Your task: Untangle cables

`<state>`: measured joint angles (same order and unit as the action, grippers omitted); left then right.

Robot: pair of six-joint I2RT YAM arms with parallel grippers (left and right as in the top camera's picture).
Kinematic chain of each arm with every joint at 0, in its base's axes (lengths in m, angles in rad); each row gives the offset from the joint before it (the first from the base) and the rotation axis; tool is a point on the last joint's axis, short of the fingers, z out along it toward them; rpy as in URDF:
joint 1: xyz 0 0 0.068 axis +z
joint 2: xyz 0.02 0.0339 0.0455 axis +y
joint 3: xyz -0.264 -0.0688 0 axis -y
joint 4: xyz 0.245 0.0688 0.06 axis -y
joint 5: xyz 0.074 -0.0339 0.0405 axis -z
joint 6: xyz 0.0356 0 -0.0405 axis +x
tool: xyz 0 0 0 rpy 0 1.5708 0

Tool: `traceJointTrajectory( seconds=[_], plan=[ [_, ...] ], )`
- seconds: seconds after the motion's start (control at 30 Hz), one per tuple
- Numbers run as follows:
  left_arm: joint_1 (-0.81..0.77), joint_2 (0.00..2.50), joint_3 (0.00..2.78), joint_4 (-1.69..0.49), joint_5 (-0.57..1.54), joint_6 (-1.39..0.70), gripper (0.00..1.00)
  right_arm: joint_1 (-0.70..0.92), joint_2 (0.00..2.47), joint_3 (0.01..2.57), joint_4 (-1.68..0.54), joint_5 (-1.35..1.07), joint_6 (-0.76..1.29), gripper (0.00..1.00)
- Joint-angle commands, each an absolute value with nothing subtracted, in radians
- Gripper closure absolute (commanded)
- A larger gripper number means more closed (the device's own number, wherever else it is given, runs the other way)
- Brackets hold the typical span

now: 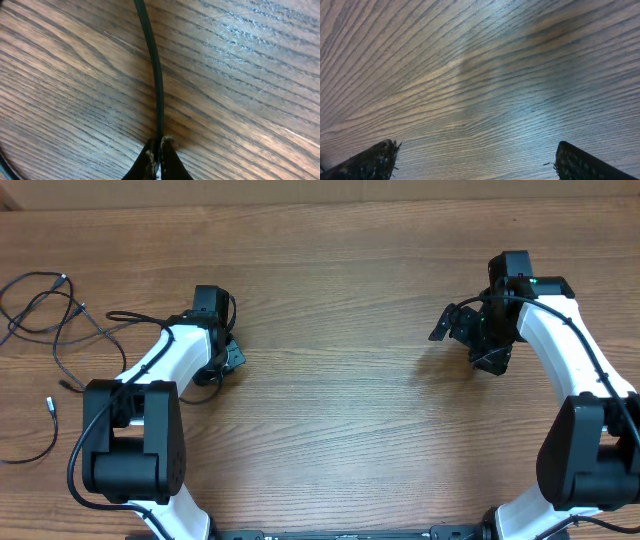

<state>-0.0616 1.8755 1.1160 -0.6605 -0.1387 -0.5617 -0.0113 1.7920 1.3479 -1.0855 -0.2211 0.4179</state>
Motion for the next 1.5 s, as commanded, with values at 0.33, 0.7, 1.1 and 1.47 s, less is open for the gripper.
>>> traceJointTrajectory(
  seconds=[0.33,0.7,1.1,1.47],
  plan=[
    [-0.009,1.809,1.389,-0.836,-0.141,-0.395,0.96,-0.006,1.791,1.346,-1.087,-0.229,0.411,0.0],
    [0.321,1.688,1.61,-0.913,-0.125,-0.37,0.96,-0.006,1.791,1.346,-1.09,-0.229,0.411,0.0],
    [0.492,1.694,1.569,-0.935,0.052,-0.37,0.83,-0.006,1.791,1.346,-1.067,-0.229,0.411,0.0],
    [0.477,1.826,1.521,-0.912,-0.188,-0.518,0.41,-0.006,1.791,1.346,-1.068,-0.229,0.411,0.0]
  ],
)
